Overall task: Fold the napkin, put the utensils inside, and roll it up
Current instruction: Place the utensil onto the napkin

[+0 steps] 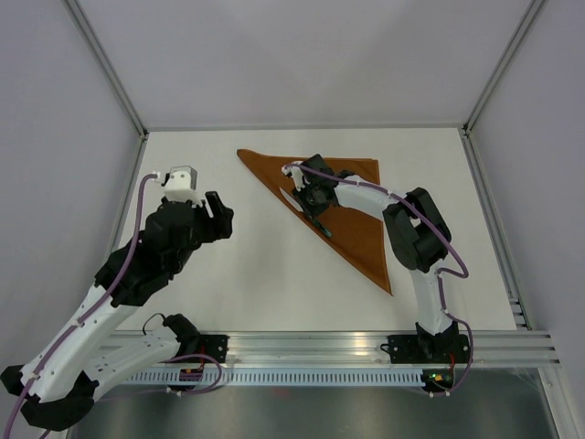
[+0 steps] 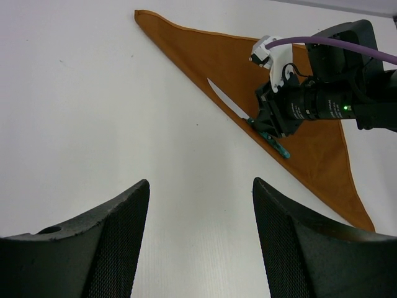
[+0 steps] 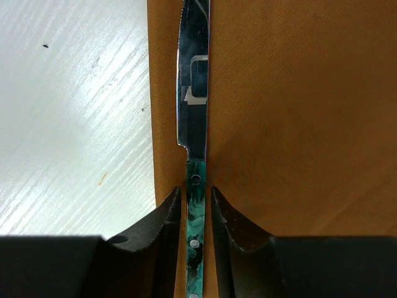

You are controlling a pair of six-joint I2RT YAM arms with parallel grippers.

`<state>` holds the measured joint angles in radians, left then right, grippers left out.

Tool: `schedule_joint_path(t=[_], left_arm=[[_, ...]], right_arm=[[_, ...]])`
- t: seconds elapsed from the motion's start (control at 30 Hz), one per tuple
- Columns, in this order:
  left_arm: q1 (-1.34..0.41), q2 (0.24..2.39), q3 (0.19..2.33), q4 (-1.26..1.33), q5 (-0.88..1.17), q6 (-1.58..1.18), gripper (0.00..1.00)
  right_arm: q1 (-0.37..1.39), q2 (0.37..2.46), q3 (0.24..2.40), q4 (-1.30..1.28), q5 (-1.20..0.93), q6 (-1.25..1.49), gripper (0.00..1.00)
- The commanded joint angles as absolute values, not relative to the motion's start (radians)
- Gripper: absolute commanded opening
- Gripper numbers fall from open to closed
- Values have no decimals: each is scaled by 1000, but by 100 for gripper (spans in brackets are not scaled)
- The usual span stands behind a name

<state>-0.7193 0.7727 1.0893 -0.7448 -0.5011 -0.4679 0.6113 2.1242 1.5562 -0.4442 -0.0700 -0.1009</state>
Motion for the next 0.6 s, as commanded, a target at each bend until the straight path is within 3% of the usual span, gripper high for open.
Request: schedule_joint_path(t=[0.0,0.27,0.43,0.57], left_arm=[[-721,788,1078,-680,-446,-428,72],[-745,902,928,-243,-190,-449,67],[-1004,1188,948,-28,-374,-294,68],[-1132,1388,1002,101,-393,-192,70]], right_arm=[[614,2034,1598,-482,-29,-87,32],[485,1794,1572,-577,-158,-28,33],[261,1622,1488,-635,-259,-25,39],[82,1482,1444,-696,-368,-17,42]])
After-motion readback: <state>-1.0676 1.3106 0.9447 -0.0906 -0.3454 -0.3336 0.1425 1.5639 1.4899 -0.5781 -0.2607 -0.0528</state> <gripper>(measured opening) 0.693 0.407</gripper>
